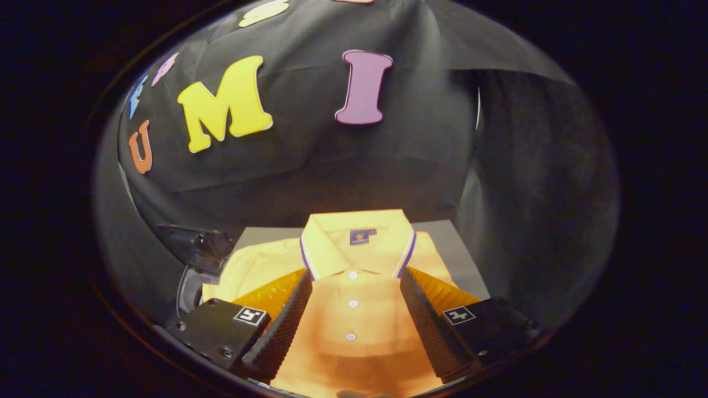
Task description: Put the clothes into the washing machine and then close the washing machine lid.
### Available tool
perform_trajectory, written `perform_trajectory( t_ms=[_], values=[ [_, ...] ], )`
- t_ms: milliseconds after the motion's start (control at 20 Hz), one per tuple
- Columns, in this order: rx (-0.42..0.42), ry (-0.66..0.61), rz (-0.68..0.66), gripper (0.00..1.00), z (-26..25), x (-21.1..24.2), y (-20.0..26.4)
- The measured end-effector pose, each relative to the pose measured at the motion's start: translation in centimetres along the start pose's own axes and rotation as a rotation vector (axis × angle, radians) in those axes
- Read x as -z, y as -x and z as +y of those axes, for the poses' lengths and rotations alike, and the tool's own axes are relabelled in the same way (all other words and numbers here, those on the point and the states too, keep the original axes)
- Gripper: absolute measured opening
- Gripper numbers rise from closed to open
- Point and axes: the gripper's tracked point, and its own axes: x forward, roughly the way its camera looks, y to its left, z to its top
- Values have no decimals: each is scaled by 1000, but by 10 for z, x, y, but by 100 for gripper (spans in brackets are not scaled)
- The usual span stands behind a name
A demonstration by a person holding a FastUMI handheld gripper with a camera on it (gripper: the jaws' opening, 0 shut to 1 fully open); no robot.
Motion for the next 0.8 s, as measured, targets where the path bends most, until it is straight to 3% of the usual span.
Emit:
perform_trajectory(
  t_ms=[150,450,650,800],
  values=[
    [25,-4,101,100,-9,30,-15],
    [45,71,126,96,-7,34,-18],
    [28,85,127,85,-5,35,-21],
    [5,90,104,54,-5,32,-22]
  ],
)
